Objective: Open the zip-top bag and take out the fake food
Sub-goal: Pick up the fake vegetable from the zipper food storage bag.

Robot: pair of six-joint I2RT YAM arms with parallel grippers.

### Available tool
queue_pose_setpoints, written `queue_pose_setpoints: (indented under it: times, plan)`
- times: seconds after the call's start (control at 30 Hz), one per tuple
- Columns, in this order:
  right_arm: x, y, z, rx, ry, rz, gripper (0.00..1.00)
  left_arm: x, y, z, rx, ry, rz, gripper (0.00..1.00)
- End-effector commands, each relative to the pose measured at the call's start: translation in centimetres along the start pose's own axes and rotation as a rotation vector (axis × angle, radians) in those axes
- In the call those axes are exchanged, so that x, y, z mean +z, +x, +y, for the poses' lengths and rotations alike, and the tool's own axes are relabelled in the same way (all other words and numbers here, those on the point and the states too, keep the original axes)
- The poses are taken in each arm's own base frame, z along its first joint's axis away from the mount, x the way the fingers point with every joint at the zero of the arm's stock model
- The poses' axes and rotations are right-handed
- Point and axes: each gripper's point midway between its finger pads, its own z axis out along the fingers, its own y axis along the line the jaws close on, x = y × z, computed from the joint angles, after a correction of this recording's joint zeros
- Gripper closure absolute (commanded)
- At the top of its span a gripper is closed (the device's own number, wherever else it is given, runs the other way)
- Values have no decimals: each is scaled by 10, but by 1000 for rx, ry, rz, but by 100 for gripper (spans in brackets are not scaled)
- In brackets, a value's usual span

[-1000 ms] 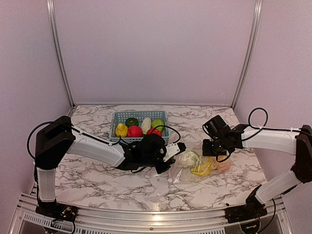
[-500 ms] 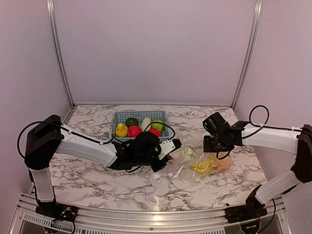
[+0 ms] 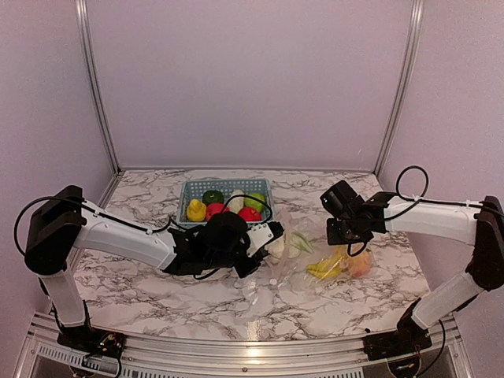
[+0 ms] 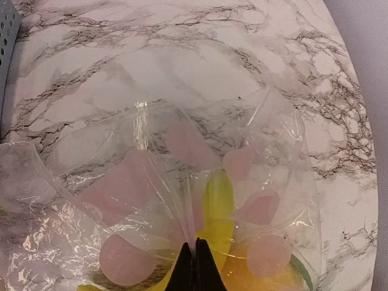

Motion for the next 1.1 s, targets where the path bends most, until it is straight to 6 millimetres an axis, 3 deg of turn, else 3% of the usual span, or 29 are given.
queue_pose_setpoints:
  times: [0.0, 0.17, 0.73, 1.07]
  plan:
    - [-7, -9, 9, -50, 39, -29, 100, -13, -22, 8, -50, -5, -65, 100]
    - [-4, -3, 11, -66, 57, -18, 100, -14, -25, 8, -62, -3, -66, 100]
    - [-4, -2, 8, -55, 62, -23, 100, -44, -1, 19, -56, -56, -17, 100]
    - [-5, -5, 14, -49, 30, -27, 100, -63, -9, 2, -85, 62, -61, 100]
